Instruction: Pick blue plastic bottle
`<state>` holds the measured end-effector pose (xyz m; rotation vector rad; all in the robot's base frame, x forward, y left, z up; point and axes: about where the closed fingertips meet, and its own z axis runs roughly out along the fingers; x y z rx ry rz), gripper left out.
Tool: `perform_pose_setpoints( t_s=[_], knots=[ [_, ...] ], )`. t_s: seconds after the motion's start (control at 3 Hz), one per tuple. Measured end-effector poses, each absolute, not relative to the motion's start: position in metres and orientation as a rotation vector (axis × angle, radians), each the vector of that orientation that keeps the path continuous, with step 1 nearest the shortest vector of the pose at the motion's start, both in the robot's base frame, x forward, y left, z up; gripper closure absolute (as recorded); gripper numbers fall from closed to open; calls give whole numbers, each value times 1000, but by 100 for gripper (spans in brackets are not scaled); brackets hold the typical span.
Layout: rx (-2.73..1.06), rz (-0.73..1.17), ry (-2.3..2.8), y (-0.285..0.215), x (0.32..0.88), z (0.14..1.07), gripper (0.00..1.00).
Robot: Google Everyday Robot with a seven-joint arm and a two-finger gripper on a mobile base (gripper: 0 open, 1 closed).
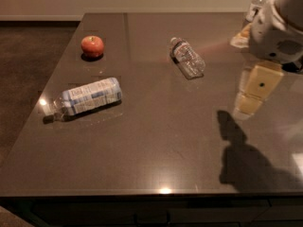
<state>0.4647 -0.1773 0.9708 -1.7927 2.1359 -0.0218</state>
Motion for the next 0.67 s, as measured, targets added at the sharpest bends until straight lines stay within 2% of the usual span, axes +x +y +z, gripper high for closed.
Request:
perform_pose_setpoints(
  t_s=[0.67],
  knots=[
    [-1867,98,1952,-93,518,957,0]
  ],
)
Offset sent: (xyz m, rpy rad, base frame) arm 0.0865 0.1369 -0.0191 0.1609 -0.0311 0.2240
